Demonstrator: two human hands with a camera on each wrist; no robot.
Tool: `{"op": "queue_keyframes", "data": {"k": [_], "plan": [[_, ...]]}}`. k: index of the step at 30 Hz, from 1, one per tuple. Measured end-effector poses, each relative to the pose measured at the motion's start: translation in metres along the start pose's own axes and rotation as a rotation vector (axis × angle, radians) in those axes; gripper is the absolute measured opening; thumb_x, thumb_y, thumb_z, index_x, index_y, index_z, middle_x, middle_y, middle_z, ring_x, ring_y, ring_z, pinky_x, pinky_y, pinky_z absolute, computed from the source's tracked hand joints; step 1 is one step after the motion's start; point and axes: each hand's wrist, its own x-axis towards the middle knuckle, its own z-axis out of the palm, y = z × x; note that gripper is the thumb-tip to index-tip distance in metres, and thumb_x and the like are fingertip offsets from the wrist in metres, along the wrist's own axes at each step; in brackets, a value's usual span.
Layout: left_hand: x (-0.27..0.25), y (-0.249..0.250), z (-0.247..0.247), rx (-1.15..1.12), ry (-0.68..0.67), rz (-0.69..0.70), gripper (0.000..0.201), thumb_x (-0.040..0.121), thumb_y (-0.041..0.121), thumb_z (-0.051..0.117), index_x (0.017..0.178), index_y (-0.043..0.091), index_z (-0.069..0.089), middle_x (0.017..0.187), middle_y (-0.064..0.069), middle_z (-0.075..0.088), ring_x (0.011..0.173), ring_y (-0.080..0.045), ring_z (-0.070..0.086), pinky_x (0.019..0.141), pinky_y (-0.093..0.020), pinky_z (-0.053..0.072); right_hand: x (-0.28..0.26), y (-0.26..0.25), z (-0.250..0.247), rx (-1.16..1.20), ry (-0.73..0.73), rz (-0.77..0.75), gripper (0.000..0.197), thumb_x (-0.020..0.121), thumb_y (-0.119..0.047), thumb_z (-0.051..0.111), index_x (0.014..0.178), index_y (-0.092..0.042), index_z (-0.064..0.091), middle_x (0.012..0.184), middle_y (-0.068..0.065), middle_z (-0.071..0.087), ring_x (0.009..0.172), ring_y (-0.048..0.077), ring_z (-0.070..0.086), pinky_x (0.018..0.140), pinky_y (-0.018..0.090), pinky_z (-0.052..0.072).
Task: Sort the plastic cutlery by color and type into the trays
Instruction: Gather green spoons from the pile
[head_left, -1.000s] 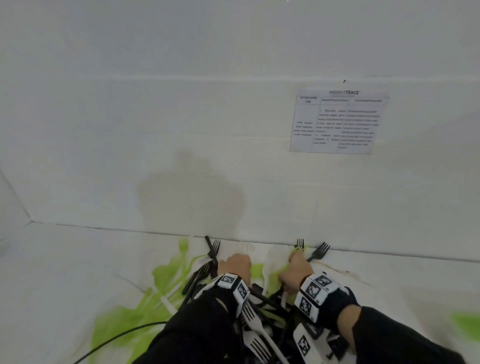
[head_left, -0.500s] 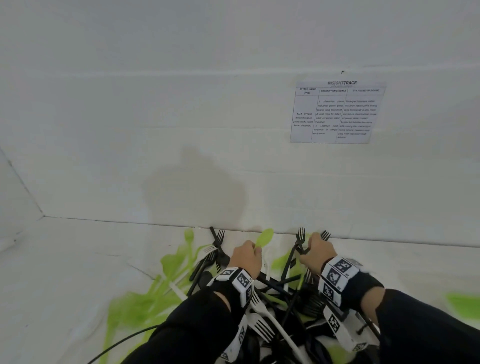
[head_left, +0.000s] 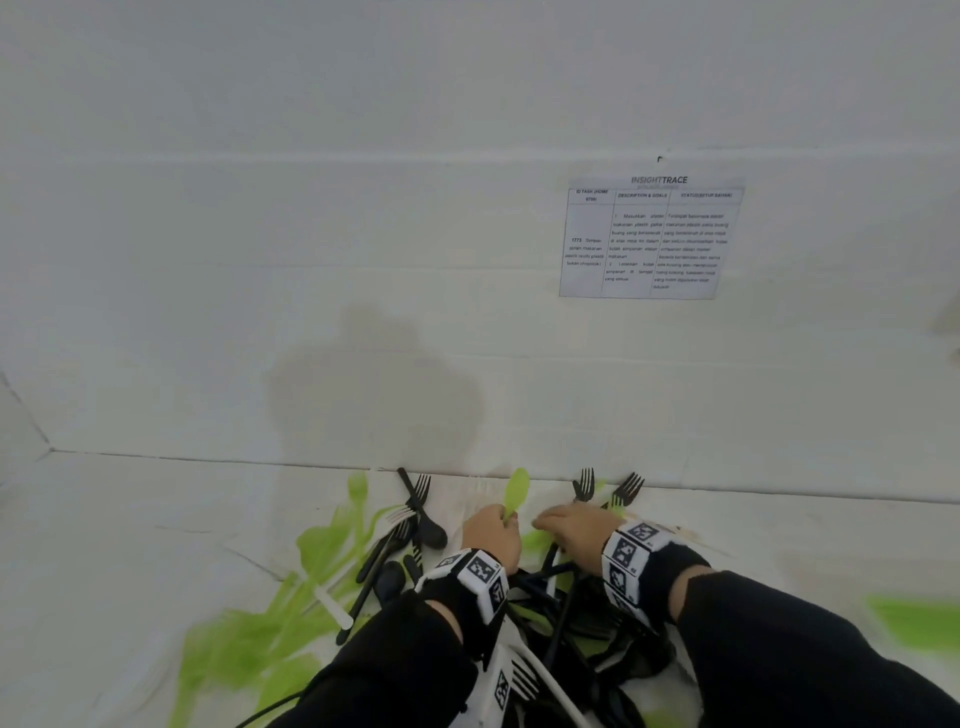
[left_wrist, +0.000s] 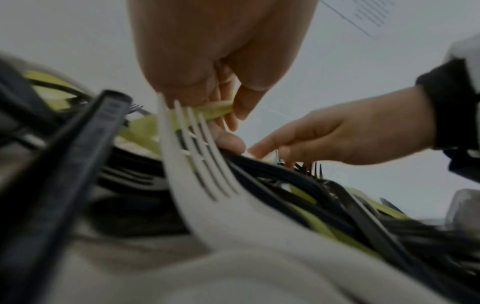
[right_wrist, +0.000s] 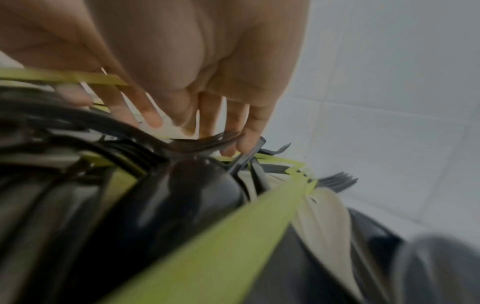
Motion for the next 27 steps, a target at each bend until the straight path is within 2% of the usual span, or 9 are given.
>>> {"op": "queue_keyframes", "data": {"k": [3, 8, 12, 15, 18, 21, 23, 25, 27], "plan": [[0.001, -0.008, -0.007, -0.03, 0.033, -0.027, 0.025, 0.094, 0.026, 0.044, 0.072, 0.016, 0.046, 0.098, -0.023, 0.065, 0.091, -0.036, 0.065, 0.078, -0.046, 0.055, 0.009, -0.007, -0.004, -0.09, -0.117, 0.12, 0.043, 0.096, -0.012, 0.04, 0.138, -0.014, 0.039, 0.137, 0.012, 0.039, 0.127, 0.032, 0.039, 0.102, 0.042, 0.037], [-0.002, -0.013, -0.011, -0.086, 0.051, -0.035, 0.025, 0.093, 0.027, 0.046, 0.07, 0.017, 0.047, 0.096, -0.024, 0.064, 0.091, -0.041, 0.064, 0.076, -0.049, 0.055, 0.015, -0.008, -0.015, 0.011, -0.155, 0.173, 0.033, 0.092, -0.015, 0.052, 0.124, -0.013, 0.057, 0.131, 0.008, 0.053, 0.121, 0.025, 0.051, 0.099, 0.03, 0.041], [-0.014, -0.005, -0.013, -0.136, 0.058, -0.006, 0.022, 0.094, 0.026, 0.045, 0.074, 0.019, 0.05, 0.096, -0.017, 0.066, 0.091, -0.038, 0.063, 0.079, -0.044, 0.054, 0.002, -0.008, -0.025, 0.068, 0.149, 0.243, 0.027, 0.099, -0.026, 0.036, 0.117, -0.028, 0.055, 0.122, 0.001, 0.059, 0.118, 0.024, 0.048, 0.098, 0.036, 0.034], [-0.028, 0.01, -0.019, -0.147, 0.068, 0.066, 0.026, 0.097, 0.024, 0.042, 0.071, 0.025, 0.043, 0.092, -0.007, 0.066, 0.093, -0.027, 0.06, 0.079, -0.029, 0.045, -0.005, -0.004, -0.036, 0.357, 0.358, 0.263, 0.023, 0.101, -0.029, 0.028, 0.111, -0.018, 0.045, 0.101, 0.008, 0.065, 0.097, 0.029, 0.058, 0.088, 0.037, 0.041], [-0.04, 0.023, -0.018, -0.296, 0.071, 0.112, 0.017, 0.098, 0.02, 0.039, 0.088, 0.019, 0.053, 0.081, 0.003, 0.06, 0.072, -0.018, 0.054, 0.064, -0.023, 0.041, -0.012, -0.002, -0.048, 0.786, 0.54, 0.27, 0.013, 0.101, -0.019, 0.032, 0.094, -0.009, 0.038, 0.084, 0.013, 0.057, 0.075, 0.027, 0.056, 0.071, 0.035, 0.047], [-0.047, 0.033, -0.01, -0.435, 0.029, 0.135, 0.021, 0.098, 0.016, 0.038, 0.085, 0.017, 0.055, 0.075, 0.004, 0.058, 0.06, -0.01, 0.053, 0.053, -0.015, 0.042, -0.02, -0.005, -0.054, 0.945, 0.507, 0.316, 0.023, 0.098, -0.02, 0.039, 0.076, -0.014, 0.045, 0.074, 0.006, 0.061, 0.076, 0.027, 0.064, 0.077, 0.036, 0.049], [-0.051, 0.038, -0.004, -0.458, -0.009, 0.151, 0.021, 0.098, 0.019, 0.04, 0.083, 0.021, 0.056, 0.08, 0.005, 0.062, 0.074, -0.012, 0.061, 0.07, -0.02, 0.05, -0.026, -0.01, -0.055, 0.98, 0.49, 0.307, 0.025, 0.094, -0.023, 0.047, 0.069, -0.019, 0.049, 0.067, 0.0, 0.06, 0.083, 0.03, 0.066, 0.084, 0.041, 0.05], [-0.056, 0.043, -0.003, -0.456, -0.017, 0.18, 0.021, 0.097, 0.021, 0.041, 0.085, 0.022, 0.057, 0.087, 0.001, 0.066, 0.087, -0.019, 0.065, 0.084, -0.031, 0.052, -0.031, -0.018, -0.056, 0.946, 0.496, 0.312, 0.015, 0.091, -0.023, 0.055, 0.076, -0.02, 0.052, 0.075, 0.0, 0.06, 0.082, 0.026, 0.061, 0.081, 0.035, 0.048], [-0.061, 0.048, -0.003, -0.49, -0.044, 0.183, 0.021, 0.097, 0.02, 0.038, 0.09, 0.018, 0.058, 0.093, -0.004, 0.068, 0.085, -0.024, 0.068, 0.076, -0.034, 0.054, -0.035, -0.023, -0.055, 0.982, 0.545, 0.359, 0.014, 0.088, -0.023, 0.06, 0.077, -0.024, 0.049, 0.081, -0.001, 0.061, 0.077, 0.022, 0.059, 0.075, 0.028, 0.045]]}}
